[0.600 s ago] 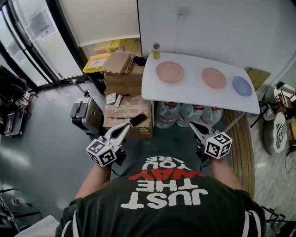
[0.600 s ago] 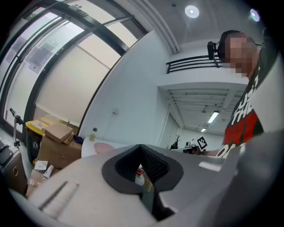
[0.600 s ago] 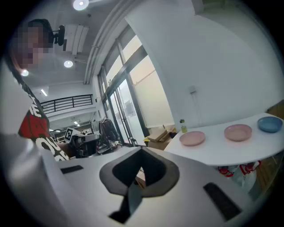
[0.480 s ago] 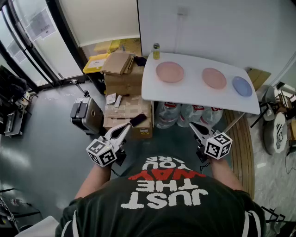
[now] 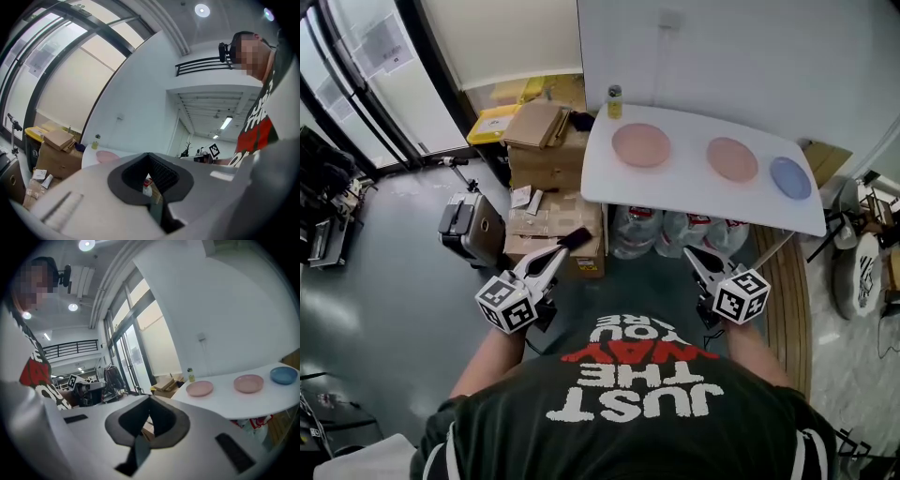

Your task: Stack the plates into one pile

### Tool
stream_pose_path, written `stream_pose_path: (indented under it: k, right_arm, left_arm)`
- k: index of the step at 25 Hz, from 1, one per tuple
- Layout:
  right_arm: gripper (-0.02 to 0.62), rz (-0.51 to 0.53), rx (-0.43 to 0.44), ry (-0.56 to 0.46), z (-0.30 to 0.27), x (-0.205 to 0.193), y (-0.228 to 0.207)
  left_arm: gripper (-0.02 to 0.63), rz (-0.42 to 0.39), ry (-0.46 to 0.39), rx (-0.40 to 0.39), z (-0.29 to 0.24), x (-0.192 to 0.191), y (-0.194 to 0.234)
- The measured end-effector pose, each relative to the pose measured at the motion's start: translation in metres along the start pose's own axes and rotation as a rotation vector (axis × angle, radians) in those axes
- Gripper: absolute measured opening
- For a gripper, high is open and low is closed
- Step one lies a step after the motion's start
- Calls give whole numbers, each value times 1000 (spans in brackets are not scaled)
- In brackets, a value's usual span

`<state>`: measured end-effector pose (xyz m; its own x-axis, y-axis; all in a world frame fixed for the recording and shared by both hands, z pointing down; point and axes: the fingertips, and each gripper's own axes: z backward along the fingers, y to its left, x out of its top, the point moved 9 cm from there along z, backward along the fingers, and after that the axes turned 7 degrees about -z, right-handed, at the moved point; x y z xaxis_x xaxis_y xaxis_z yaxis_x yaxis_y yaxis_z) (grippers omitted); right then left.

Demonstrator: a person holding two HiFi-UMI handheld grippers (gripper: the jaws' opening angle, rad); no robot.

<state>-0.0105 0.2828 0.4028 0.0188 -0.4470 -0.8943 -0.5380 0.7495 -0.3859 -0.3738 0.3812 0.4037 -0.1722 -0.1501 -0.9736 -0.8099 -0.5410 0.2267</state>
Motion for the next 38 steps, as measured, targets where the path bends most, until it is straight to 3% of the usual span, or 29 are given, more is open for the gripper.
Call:
stream_pose_path:
  k: [9,13,18,22,29,33,38]
  right_arm:
    - [5,20,35,44,26,1,-44]
    - [6,17,39,59,10,1,-65]
    - [6,24,28,61,-55,14,-82]
    - [6,29,-33,41,-127,39,-93]
    - [6,3,-185,52,-252,81,-123]
    - [6,-13,-231,88,-295,93,-152]
    - [6,-74,-262,158,-317,91,-211]
  left_arm:
    - [8,5,20,28,-46,-11,-35]
    - [8,-3,38,26,-64,-13,-24]
    - [8,8,31,13,-85,-12,45]
    - [8,0,25,-80,-117,4,125]
    - [8,-13,108,-214,-181,30,255]
    - [8,-19,139,-240,-228,28,291]
    - [8,-14,148,-229,-285,19,303]
